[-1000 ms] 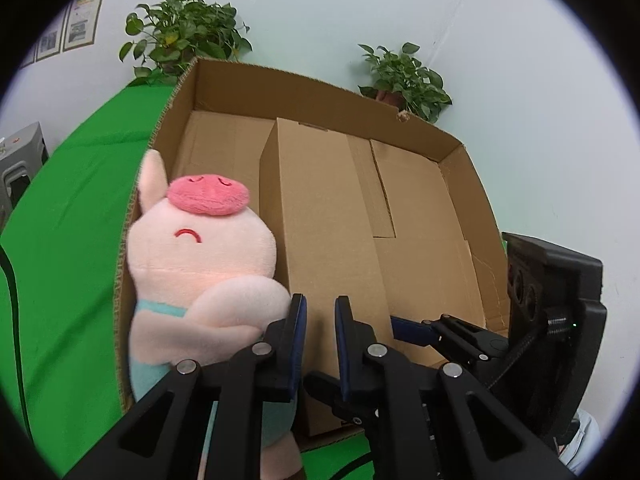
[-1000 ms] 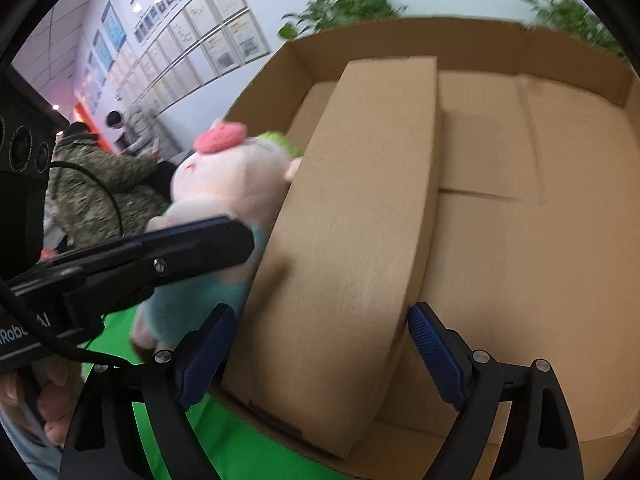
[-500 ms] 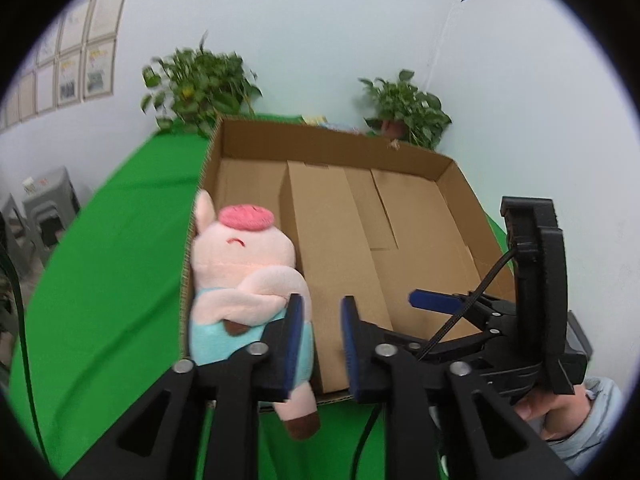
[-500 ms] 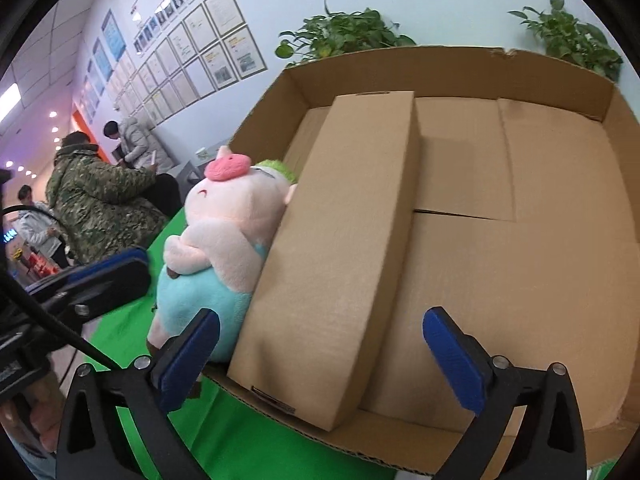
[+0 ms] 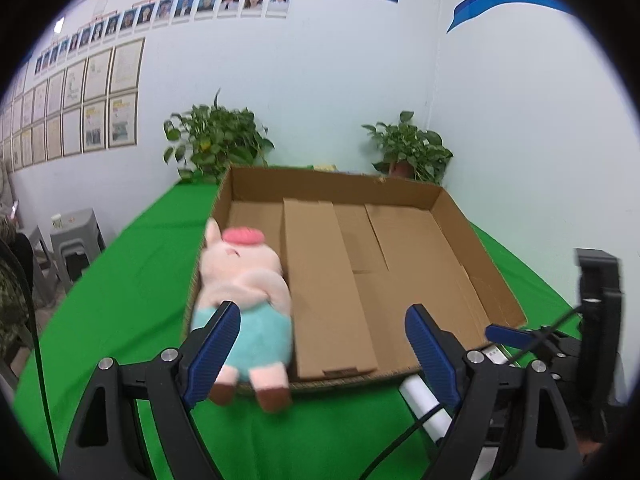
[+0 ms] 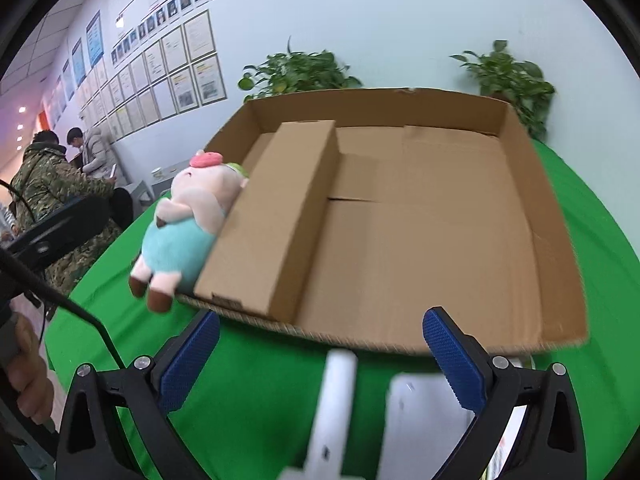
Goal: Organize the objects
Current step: 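Lower the brown box into the tray beside the pig and release, then move the right gripper to the white hair dryer and grasp its head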
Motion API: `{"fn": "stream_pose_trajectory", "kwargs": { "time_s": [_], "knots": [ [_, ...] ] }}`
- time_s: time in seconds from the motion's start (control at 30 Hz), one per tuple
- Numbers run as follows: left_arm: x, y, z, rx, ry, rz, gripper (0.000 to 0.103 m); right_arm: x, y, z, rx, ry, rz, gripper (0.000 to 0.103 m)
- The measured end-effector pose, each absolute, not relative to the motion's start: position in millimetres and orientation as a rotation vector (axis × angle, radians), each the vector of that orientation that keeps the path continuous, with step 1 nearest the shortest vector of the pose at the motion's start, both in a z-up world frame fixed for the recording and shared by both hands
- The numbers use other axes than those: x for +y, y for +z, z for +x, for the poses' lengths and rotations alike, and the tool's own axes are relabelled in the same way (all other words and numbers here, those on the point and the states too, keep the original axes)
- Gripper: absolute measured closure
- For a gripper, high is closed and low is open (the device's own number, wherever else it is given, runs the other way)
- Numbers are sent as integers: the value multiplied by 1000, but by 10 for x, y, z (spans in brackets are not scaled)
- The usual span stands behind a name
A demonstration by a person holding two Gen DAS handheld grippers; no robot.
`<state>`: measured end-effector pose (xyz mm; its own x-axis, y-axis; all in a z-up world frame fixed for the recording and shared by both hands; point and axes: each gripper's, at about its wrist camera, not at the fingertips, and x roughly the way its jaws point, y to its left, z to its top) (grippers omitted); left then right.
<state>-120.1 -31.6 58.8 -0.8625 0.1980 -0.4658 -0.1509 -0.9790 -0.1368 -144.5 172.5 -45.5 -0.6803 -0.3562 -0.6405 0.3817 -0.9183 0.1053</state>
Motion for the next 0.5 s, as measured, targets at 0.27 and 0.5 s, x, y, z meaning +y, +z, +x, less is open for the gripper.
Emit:
{"fn": "stream_pose_trajectory", "kwargs": {
  "time_s": [0.27, 0.5],
  "knots": [
    [-170, 398, -1195, -173, 2841, -801, 25, 1993, -494, -1306, 58, -2650, 968, 79],
    [-26, 310, -1181, -98, 2873, -851, 97, 2054, -627, -1297, 44, -2640, 1013, 85]
  ]
}}
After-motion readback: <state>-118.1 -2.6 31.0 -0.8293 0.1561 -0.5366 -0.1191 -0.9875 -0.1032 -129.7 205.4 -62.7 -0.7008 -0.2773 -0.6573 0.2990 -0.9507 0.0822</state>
